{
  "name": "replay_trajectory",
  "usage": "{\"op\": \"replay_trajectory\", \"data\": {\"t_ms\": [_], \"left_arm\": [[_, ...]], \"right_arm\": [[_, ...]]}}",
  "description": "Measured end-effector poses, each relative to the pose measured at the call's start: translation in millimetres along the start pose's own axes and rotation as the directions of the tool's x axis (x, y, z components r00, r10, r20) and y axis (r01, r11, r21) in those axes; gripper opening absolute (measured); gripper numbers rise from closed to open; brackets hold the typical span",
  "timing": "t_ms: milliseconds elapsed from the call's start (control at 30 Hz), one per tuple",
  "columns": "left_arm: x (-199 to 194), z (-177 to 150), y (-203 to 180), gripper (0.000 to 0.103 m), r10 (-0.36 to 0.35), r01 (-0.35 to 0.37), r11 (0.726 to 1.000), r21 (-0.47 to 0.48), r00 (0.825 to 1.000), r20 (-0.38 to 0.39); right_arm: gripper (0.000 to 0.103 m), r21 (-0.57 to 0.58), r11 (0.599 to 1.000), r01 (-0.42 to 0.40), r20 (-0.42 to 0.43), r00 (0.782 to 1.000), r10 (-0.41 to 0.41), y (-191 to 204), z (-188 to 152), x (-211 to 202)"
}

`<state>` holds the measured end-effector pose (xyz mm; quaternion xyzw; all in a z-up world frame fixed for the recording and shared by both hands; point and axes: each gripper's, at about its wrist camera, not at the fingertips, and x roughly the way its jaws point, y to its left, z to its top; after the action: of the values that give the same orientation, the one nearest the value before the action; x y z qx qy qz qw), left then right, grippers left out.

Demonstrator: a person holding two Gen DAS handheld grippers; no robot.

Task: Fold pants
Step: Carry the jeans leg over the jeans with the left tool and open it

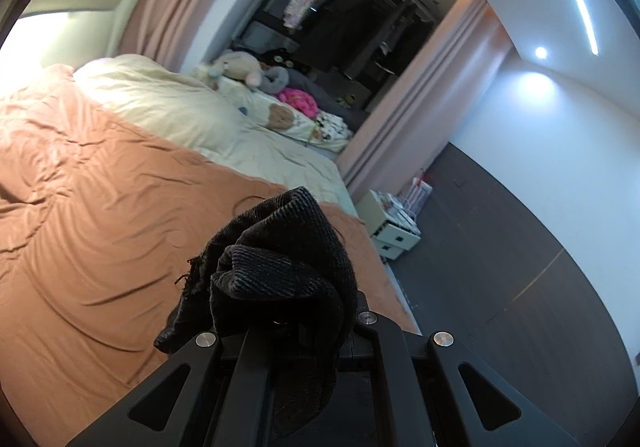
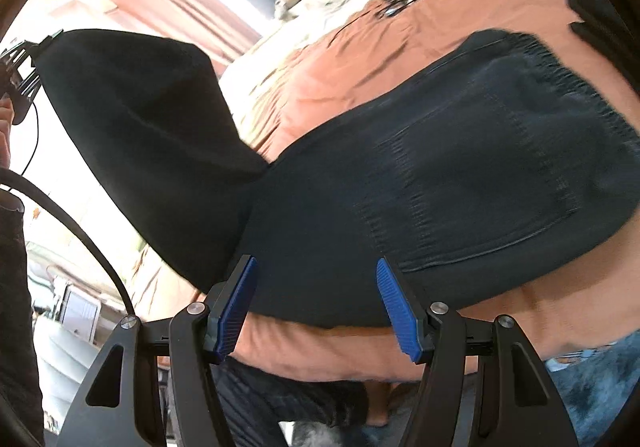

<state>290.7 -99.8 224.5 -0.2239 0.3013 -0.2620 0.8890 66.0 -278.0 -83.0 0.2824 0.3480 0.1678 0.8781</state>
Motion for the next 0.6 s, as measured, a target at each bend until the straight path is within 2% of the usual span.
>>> {"op": "replay_trajectory", "data": {"t_ms": [100, 133, 233, 500, 600], "left_arm": [[19.5, -1.1, -18.3, 0.004, -0.026, 0.026, 1.000, 0.007, 0.999, -0.025], [25.9, -1.9, -24.0, 0.004, -0.034, 0.034, 0.999, 0.012, 0.999, -0.032], [49.9, -7.8, -42.1, 0.004, -0.064, 0.066, 0.998, 0.022, 0.996, -0.064], [117.1, -38.5, -74.7, 0.004, -0.113, 0.117, 0.993, 0.017, 0.981, -0.157], [146.8, -61.9, -83.5, 0.004, -0.137, 0.142, 0.990, 0.010, 0.968, -0.212]], "right_arm": [[0.063, 0.004, 0.999, 0.039, 0.029, 0.999, -0.039, -15.9, 0.8, -21.3], [0.071, 0.007, 0.999, 0.049, 0.035, 0.998, -0.049, -19.9, 0.6, -27.5], [0.079, 0.021, 0.996, 0.085, 0.072, 0.994, -0.086, -31.9, -0.9, -51.9], [0.080, 0.082, 0.986, 0.148, 0.118, 0.981, -0.157, -56.1, -14.4, -102.1], [0.080, 0.100, 0.982, 0.162, 0.127, 0.976, -0.174, -60.5, -20.0, -116.0]]}}
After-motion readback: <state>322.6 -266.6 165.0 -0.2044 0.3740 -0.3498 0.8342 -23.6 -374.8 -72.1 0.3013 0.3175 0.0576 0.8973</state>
